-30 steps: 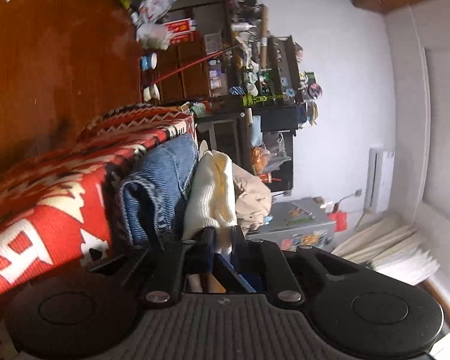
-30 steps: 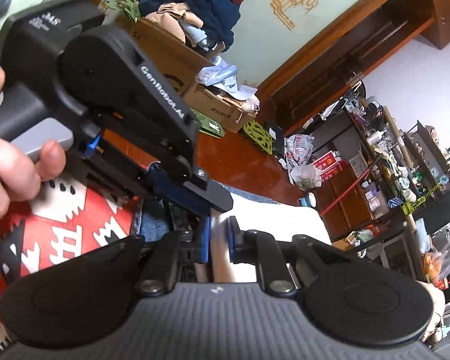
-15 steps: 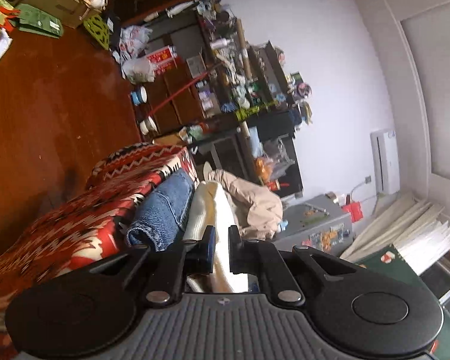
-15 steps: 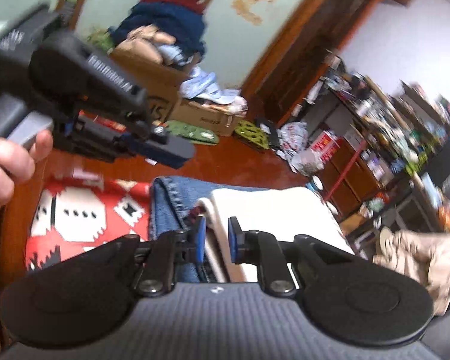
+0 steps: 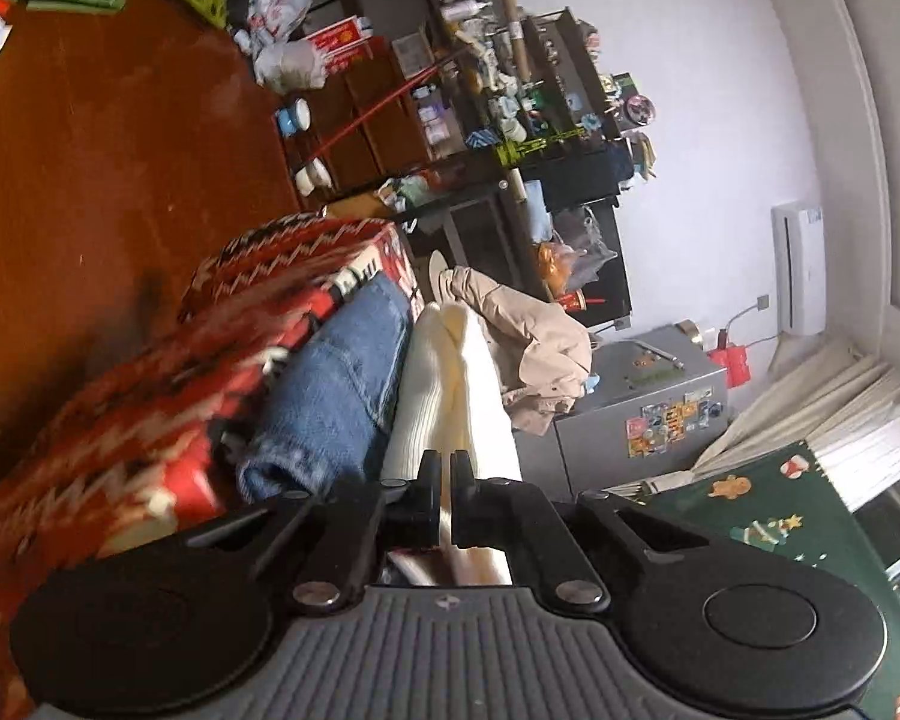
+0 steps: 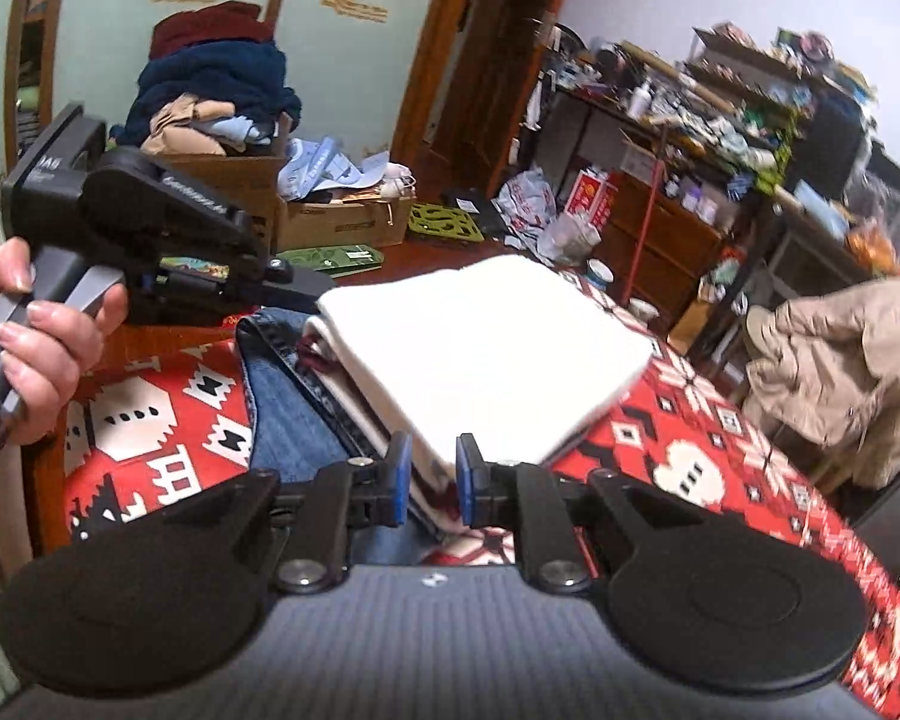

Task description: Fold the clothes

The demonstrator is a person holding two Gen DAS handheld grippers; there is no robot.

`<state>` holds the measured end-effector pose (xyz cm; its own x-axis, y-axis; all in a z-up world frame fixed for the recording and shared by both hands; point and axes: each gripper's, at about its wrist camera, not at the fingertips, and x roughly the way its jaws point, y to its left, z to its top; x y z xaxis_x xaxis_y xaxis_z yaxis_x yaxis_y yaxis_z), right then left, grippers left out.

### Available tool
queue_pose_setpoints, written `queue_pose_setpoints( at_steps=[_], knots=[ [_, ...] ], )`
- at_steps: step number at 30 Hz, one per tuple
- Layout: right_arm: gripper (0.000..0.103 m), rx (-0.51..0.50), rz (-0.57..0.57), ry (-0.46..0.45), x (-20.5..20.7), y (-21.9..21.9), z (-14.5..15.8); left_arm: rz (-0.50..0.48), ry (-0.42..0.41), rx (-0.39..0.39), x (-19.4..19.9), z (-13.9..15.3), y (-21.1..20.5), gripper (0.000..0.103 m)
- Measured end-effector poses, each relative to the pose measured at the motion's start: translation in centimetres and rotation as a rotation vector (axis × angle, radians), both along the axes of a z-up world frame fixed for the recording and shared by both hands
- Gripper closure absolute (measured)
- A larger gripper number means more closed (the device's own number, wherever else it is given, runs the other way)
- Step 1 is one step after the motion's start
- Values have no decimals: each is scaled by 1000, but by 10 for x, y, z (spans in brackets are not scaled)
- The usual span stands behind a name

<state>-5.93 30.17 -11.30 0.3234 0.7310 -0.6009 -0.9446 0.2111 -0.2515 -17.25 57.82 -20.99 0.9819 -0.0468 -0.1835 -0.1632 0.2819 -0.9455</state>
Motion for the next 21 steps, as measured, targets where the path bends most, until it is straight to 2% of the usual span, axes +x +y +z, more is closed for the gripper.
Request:
queue_pose_setpoints(
  at_steps=[3, 8, 10, 17, 19, 20, 21],
  knots=[
    [87, 8, -13, 22, 2, -8, 1, -2, 7, -27, -9, -2, -4, 100],
    [84, 37, -21, 51, 0, -20, 9, 26, 45, -12, -34, 11, -15, 100],
    [78, 51, -31, 75, 0, -25, 12, 41, 93, 42, -43, 25, -21, 100],
    [63, 98, -99, 200, 3, -52, 25, 3, 308, 339, -57, 78, -70, 98],
    [57, 106, -118, 219, 3, -62, 30, -21, 355, 404, -57, 89, -89, 92],
    [54, 110, -125, 226, 4, -67, 33, -28, 368, 423, -57, 92, -98, 84],
    [46, 115, -131, 233, 3, -72, 37, -36, 379, 446, -55, 97, -108, 80]
  ],
)
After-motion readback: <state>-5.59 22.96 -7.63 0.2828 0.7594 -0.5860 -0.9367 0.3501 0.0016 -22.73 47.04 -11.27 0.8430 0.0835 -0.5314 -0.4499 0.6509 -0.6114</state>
